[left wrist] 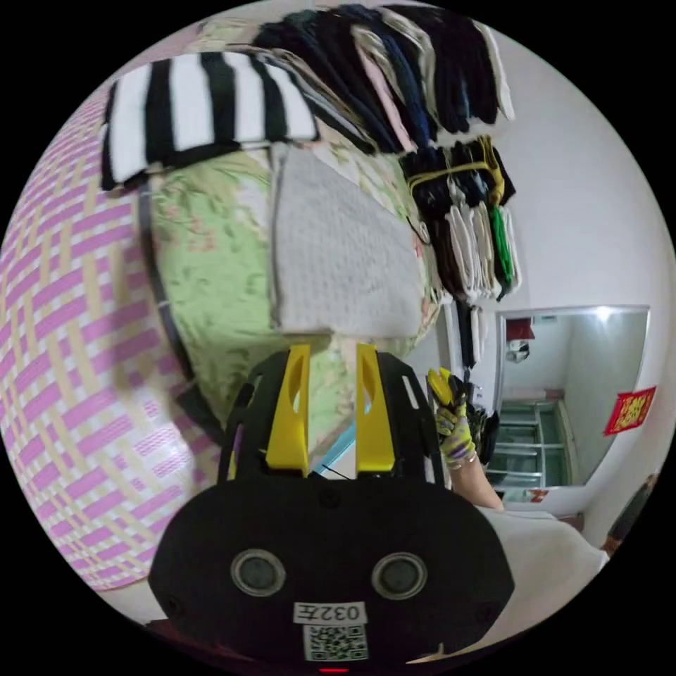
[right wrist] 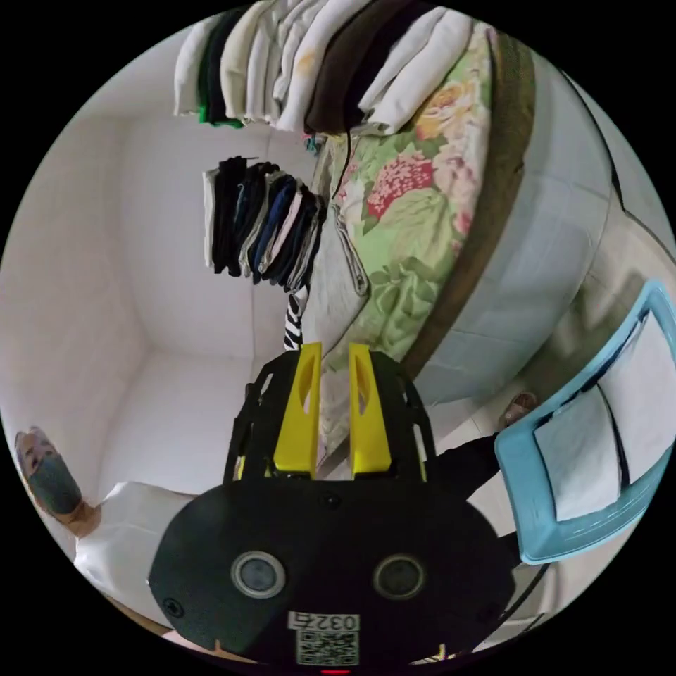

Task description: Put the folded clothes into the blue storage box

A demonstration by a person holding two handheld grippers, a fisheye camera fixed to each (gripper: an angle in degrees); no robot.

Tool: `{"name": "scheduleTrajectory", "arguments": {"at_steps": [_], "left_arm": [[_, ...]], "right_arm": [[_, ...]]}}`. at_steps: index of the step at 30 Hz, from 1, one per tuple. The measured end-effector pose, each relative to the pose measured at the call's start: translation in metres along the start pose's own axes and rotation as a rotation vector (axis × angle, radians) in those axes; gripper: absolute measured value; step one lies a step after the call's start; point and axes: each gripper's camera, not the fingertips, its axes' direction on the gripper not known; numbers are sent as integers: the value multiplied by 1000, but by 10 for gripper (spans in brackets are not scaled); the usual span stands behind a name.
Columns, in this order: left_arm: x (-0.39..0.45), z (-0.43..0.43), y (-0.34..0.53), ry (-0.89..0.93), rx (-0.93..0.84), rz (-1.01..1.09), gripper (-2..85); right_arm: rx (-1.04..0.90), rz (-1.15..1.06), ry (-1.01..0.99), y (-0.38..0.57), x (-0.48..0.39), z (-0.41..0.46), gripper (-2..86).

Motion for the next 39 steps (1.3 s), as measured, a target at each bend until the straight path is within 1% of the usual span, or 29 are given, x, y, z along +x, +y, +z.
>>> {"name": "scheduleTrajectory", "arguments": {"at_steps": [3,6,11,14,17,18,20,25,28,29,32,36,37,39], "left_arm": [[-25,-17,-2,58,51,-80,79],[-37,-22,-6,102,81,-112,92],[-41,-20,-14,121,51,-92,97],[-42,-21,-17,120,34,-65,93],[-45,-24,-19,160,45,-70,90],[-46,-27,-19,190,66,-74,89],[-48,-29,-20,194,72,-89,87],[-44,-22,-28,197,6,-66,77],[-40,-19,-30,121,-42,-65,22],[-39,-19,-31,165,-34,-44,12],[-26,-21,-30,375,-19,47,-1],[20,-7,-26,562,-132,211,-4],[28,-3,-24,589,-153,230,-4],[58,19,-19,668,-255,280,-5]], "right_arm": [[-17,17,50,-23,-7,21,89],[-2,47,72,-36,-11,34,99],[-83,44,128,-46,-15,58,101],[-105,43,108,-45,-17,71,100],[-129,39,116,-46,-20,81,92],[-133,39,134,-46,-22,83,85],[-141,44,145,-47,-23,85,58],[-166,13,88,-45,-29,80,35],[-123,-17,-43,-35,-35,63,15],[-106,-27,-85,-29,-36,53,7],[-31,-46,-175,-7,-33,18,-2],[128,-57,-258,42,-19,-52,-6],[151,-58,-265,51,-16,-63,-6],[234,-48,-251,91,-5,-106,-7]]}}
